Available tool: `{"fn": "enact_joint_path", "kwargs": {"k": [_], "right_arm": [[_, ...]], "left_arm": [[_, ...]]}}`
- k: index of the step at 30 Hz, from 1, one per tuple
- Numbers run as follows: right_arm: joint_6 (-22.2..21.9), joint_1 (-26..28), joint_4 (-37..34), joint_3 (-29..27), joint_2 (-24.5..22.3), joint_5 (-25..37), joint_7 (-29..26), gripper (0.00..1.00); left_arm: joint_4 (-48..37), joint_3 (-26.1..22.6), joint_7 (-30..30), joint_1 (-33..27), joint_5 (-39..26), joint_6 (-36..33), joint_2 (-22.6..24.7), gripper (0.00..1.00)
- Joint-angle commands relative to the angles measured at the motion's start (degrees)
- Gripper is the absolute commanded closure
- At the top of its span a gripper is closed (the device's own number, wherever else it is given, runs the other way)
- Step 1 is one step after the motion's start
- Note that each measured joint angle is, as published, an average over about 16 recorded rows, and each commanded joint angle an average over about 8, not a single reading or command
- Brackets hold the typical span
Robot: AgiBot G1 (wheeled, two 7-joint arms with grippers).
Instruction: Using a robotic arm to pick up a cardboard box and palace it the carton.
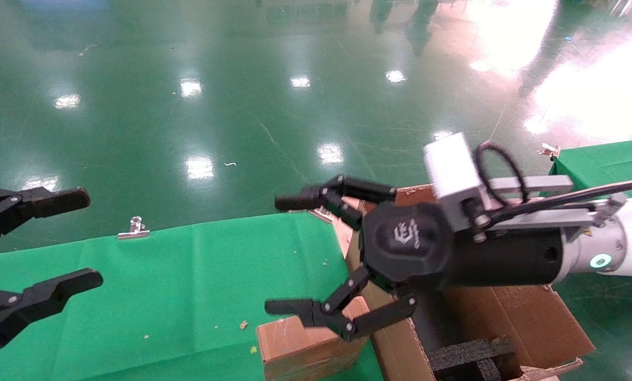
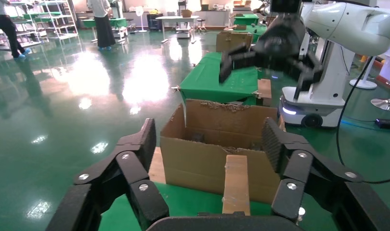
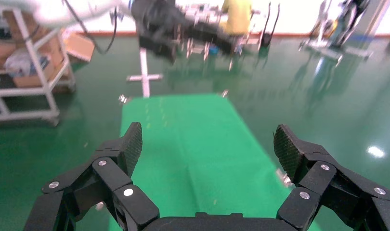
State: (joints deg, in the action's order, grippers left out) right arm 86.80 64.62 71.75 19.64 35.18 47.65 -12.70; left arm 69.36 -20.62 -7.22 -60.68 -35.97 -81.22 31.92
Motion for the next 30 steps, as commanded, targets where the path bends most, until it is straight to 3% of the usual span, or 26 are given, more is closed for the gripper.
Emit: {"fn": "enact_joint_path", "kwargs": {"k": [1, 15, 30], "right_arm": [[0.4, 0.7, -0.5, 0.8, -0.1, 1.6, -0.6, 0.0], [4.4, 16.1, -3.3, 17.6, 4.4, 19.5, -5.1, 0.0], [4.4, 30.5, -13.5, 40.0, 13.1, 26.2, 2.7, 0.0]], "left_arm": [[0.0, 0.0, 0.0, 0.0, 0.0, 0.0, 0.0, 1.0], [0.0, 0.0, 0.0, 0.0, 0.0, 0.0, 0.0, 1.0], [0.0, 0.0, 0.0, 0.0, 0.0, 0.0, 0.0, 1.0]]}}
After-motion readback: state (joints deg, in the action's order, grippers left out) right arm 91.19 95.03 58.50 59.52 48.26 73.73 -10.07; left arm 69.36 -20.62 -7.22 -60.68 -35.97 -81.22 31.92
